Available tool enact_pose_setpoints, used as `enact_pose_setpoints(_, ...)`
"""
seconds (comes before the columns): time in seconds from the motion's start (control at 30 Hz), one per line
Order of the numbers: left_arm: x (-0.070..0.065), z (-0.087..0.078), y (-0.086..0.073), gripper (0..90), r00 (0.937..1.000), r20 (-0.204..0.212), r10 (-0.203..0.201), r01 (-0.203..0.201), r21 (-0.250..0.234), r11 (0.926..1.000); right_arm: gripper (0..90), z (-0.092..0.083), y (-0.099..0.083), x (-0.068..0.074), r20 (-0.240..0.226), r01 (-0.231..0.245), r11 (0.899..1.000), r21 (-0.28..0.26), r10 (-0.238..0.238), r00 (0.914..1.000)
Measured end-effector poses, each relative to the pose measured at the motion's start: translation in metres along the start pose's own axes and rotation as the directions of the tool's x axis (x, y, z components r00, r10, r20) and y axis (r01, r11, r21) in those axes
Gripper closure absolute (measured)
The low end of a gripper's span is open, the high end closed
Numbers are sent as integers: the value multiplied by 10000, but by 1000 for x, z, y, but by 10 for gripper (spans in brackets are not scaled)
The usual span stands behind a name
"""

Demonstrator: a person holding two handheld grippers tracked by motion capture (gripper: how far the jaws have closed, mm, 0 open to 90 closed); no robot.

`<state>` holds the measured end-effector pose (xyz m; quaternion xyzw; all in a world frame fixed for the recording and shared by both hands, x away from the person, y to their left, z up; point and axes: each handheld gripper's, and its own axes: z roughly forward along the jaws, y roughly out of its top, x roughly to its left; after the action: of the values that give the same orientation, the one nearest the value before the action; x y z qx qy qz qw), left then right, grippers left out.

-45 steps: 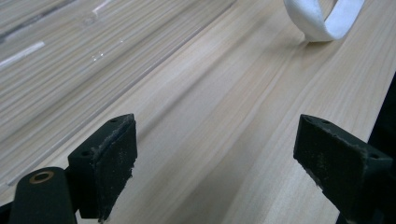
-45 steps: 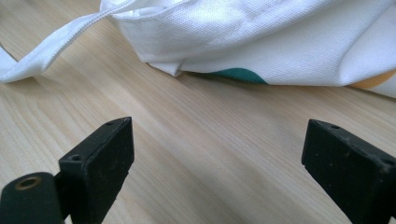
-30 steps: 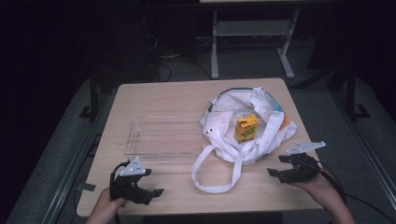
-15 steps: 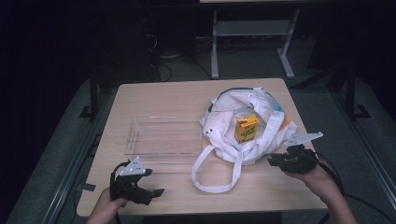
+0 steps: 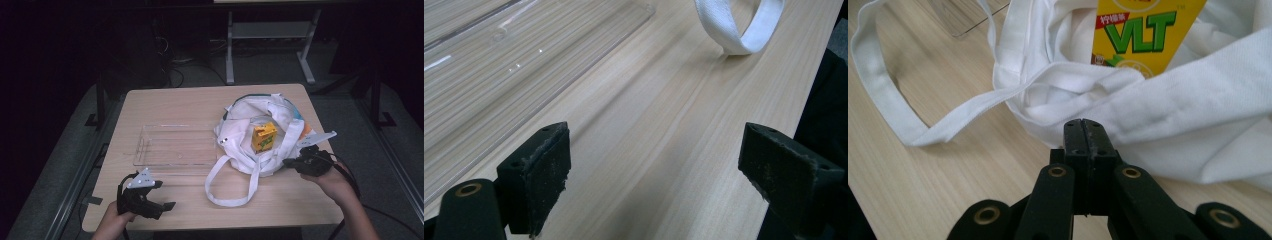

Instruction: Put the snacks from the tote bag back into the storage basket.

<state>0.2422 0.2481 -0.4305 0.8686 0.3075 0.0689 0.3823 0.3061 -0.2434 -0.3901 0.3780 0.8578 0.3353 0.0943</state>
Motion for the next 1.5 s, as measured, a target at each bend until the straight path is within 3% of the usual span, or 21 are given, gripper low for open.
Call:
enact_pose_setpoints(1.03, 0, -1, 0, 132, 9999, 81, 60, -60, -33, 10000, 896, 26, 53, -13, -58, 268, 9995, -139, -268, 9996)
enact_pose_setpoints(1.23, -2, 0, 0, 132, 9999, 138, 82, -81, -47, 10000, 896, 34, 61, -14, -101, 418, 9991, 14, -418, 9991)
enact_pose_setpoints(1.5, -2, 0, -1, 132, 9997, 202, 111, -110, -73, 9999, 897, 46, 69, -18, -119, 255, 9995, 157, -254, 9996)
